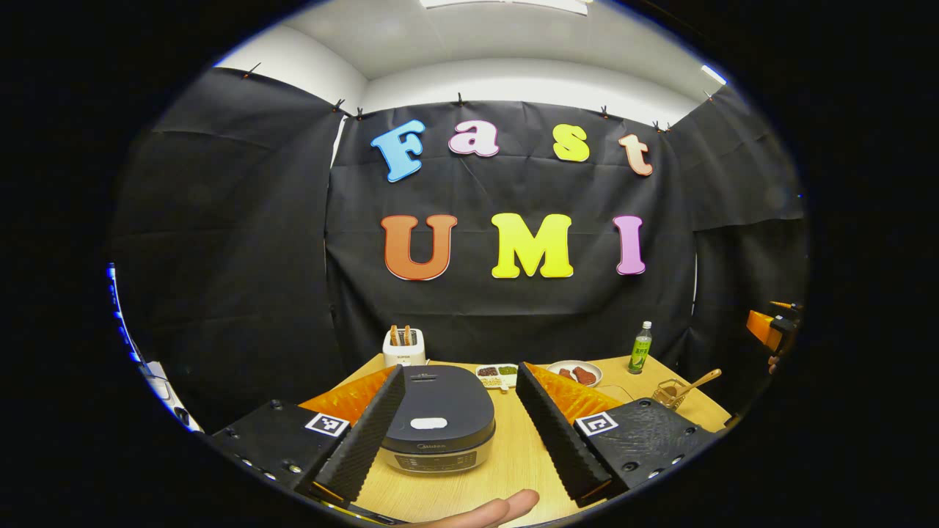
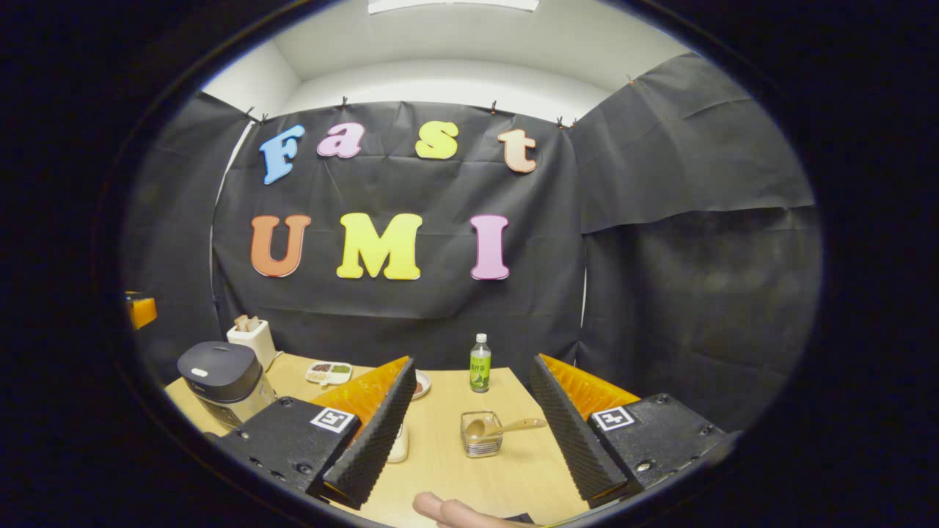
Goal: Close the left gripper, press the button to open the rice cooker; take a wooden spoon from the chopstick holder with the right hand, scoop a spoonful of rice and pour it into the rice cooker, then put the wooden spoon back into the chopstick holder.
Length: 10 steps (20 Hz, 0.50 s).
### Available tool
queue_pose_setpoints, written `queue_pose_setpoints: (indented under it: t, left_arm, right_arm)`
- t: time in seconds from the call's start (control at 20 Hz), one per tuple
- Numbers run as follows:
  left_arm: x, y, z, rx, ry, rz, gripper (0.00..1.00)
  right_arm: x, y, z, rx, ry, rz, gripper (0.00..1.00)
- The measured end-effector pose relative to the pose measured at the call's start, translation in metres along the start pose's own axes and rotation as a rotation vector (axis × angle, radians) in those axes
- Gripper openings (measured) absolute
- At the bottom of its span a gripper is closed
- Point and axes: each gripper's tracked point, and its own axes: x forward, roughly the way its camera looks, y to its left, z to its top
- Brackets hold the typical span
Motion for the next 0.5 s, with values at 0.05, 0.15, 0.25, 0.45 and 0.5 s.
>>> queue_pose_setpoints:
  t: [0.05, 0.15, 0.25, 0.45, 0.5]
  left_arm:
    - [0.005, 0.004, -0.005, -0.007, 0.008, 0.005, 0.97]
    - [0.011, 0.006, -0.012, -0.035, 0.031, 0.0, 0.96]
    - [0.016, 0.006, -0.019, -0.033, 0.052, -0.01, 0.76]
    - [0.035, 0.006, -0.038, 0.012, 0.099, -0.001, 0.64]
    - [0.033, 0.004, -0.041, 0.027, 0.118, -0.009, 0.47]
  right_arm:
    - [0.0, -0.001, -0.003, 0.001, 0.003, 0.001, 1.0]
    - [0.0, -0.002, -0.01, 0.012, 0.017, 0.009, 1.0]
    - [0.002, 0.0, -0.018, 0.024, 0.036, 0.026, 1.0]
    - [0.012, -0.005, -0.029, 0.026, 0.058, 0.03, 1.0]
    - [0.014, -0.005, -0.032, 0.028, 0.065, 0.03, 1.0]
